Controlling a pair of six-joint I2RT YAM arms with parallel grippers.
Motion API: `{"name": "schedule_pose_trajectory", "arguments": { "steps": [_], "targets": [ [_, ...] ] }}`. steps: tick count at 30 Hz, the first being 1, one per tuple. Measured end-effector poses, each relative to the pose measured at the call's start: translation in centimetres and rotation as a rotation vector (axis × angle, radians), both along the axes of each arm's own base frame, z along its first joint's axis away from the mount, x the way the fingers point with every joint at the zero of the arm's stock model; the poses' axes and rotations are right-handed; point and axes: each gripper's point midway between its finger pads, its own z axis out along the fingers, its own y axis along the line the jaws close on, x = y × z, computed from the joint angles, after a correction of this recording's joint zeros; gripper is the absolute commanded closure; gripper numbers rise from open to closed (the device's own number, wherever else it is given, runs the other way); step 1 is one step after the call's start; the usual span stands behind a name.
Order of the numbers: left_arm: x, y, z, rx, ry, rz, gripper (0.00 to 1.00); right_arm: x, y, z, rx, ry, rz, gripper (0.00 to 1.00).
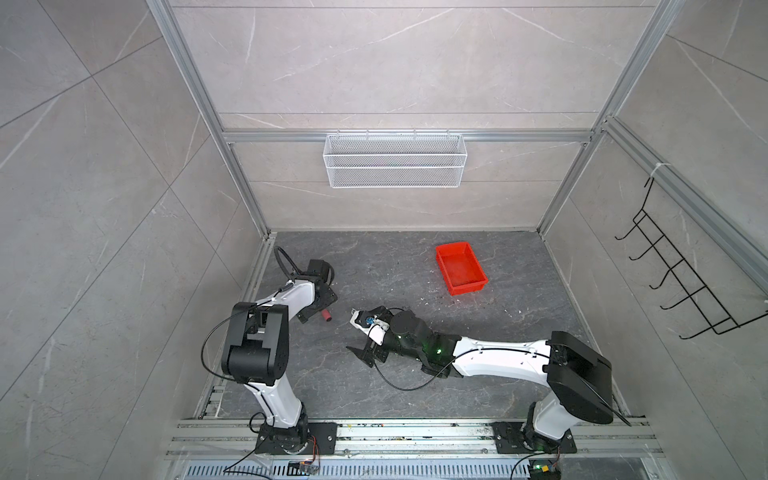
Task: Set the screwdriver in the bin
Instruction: 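Close the left gripper on the screwdriver handle while the right arm reaches inward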
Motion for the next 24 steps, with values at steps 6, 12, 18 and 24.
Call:
{"name": "schedule_pose_trajectory", "arguments": {
  "steps": [6, 12, 18, 24],
  "targets": [
    [0.4, -0.4, -1.6, -0.012, 0.048, -0.002, 0.26, 0.0, 0.0, 0.1, 0.002, 0.001, -0.004, 0.01],
    [0.8, -0.7, -1.6, -0.029, 0.043, 0.001, 0.46, 0.1, -0.1, -0.1, -0.006, 0.003, -0.007, 0.01],
    [1.1, -0.8, -1.6, -0.040, 0.029, 0.012, 0.76, -0.1, -0.5, -1.2, -0.048, 0.022, -0.008, 0.01],
    [1.3, -0.8, -1.4, -0.046, 0.000, 0.020, 0.98, -0.2, -0.9, -1.6, -0.075, 0.031, -0.016, 0.01]
  ]
}}
